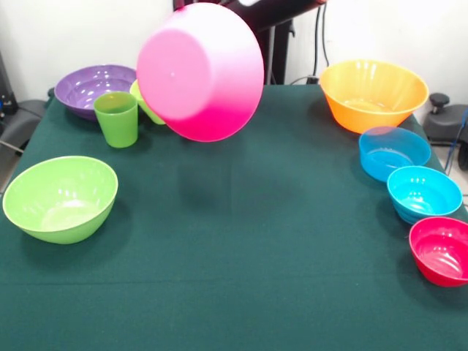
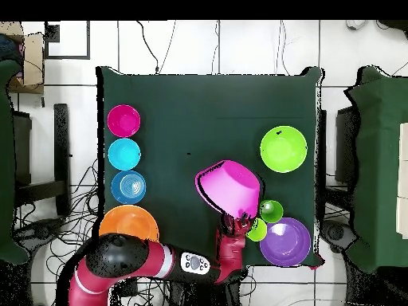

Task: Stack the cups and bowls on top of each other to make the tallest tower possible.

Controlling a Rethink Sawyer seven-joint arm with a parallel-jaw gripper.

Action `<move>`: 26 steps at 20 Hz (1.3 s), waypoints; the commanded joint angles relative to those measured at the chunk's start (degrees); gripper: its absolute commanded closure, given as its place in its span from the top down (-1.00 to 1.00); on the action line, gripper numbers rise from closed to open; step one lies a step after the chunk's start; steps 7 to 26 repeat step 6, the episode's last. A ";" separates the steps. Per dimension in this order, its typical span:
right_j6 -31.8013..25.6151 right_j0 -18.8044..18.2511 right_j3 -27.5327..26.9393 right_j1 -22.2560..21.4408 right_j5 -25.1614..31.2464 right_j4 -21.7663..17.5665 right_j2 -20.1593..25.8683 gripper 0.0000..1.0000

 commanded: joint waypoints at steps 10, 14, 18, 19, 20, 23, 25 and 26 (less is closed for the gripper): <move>0.89 -1.76 -20.51 9.60 4.16 -12.68 14.28 1.00; 0.89 -1.76 -20.51 9.60 4.16 -12.68 14.28 1.00; 0.89 -1.76 -20.51 9.60 4.16 -12.68 14.28 1.00; 0.89 -1.76 -20.51 9.60 4.16 -12.68 14.28 1.00; 0.89 -1.76 -20.51 9.60 4.16 -12.68 14.28 1.00; 0.89 -1.76 -20.51 9.60 4.16 -12.68 14.28 1.00; 0.89 -1.76 -20.51 9.60 4.16 -12.68 14.28 1.00; 0.89 -1.76 -20.51 9.60 4.16 -12.68 14.28 1.00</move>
